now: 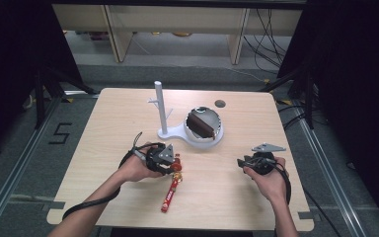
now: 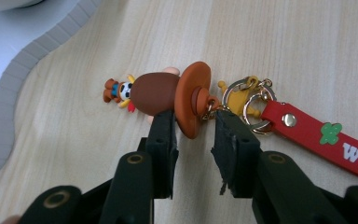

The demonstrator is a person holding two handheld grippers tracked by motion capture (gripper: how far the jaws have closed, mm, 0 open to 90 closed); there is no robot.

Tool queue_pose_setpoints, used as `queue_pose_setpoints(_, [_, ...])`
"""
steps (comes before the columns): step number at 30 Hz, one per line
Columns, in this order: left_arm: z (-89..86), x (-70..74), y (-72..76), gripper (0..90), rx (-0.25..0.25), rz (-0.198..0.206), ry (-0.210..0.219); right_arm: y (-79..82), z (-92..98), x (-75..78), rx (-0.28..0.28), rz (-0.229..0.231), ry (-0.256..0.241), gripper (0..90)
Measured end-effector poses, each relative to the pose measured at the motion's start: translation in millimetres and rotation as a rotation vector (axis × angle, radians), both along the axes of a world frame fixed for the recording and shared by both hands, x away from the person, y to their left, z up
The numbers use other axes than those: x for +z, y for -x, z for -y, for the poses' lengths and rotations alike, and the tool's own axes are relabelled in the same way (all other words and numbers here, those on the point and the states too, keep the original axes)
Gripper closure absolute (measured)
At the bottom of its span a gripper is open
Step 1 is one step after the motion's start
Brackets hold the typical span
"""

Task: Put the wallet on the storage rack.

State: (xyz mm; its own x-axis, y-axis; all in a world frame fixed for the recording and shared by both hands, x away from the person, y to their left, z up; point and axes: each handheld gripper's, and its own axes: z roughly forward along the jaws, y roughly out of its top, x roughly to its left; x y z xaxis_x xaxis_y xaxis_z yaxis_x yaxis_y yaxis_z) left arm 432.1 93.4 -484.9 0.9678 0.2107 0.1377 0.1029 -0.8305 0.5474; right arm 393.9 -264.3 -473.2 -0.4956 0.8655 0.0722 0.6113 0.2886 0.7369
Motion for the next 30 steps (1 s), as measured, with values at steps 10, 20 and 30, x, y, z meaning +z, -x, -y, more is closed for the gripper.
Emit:
queue_pose_setpoints(10, [2.6,1.1,-3.2,74.7,-0.052,0.003,-0.075,2.2,-1.7,-0.3,-0.028,-0.022,0.008,64.0])
queue_pose_setpoints(20, [5.3,3.2,-2.4,83.6,-0.044,-0.028,-0.08,1.5,-1.5,-2.1,-0.027,-0.015,0.007,63.7])
queue_pose_setpoints(30, [10.2,5.3,0.1,83.7,-0.049,-0.026,-0.095,2.0,-1.0,-2.0,-0.03,-0.026,-0.002,63.3])
